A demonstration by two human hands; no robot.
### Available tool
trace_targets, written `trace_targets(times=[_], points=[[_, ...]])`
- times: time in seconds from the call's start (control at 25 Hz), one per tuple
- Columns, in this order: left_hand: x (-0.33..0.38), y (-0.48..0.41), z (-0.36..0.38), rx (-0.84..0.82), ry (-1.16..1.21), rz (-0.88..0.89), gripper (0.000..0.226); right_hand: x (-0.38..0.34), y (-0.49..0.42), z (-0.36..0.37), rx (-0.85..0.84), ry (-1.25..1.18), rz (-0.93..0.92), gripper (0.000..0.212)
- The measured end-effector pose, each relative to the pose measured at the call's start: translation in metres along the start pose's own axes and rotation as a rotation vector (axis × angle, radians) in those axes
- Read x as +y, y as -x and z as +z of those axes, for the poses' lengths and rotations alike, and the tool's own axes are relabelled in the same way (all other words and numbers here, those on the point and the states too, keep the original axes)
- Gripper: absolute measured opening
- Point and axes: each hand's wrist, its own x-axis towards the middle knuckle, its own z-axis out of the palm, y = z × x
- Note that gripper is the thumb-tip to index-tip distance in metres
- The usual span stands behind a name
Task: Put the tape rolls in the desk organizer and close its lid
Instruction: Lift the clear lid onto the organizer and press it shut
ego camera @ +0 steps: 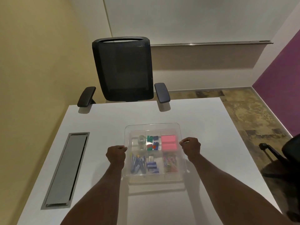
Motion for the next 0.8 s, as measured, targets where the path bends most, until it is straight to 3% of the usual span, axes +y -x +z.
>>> trace_targets(times=[0.2, 0.8], points=[[-0.018, -0.023, 0.023, -0.005, -0.093, -0.071, 0.023, 0.01, -0.021, 0.026, 0.019, 0.1, 0.061, 0.006], [-0.04, -0.033, 0.045, -0.003, -0.23, -0.045, 0.017, 0.02, -0.029, 0.046, 0.02, 0.186, 0.162, 0.013]])
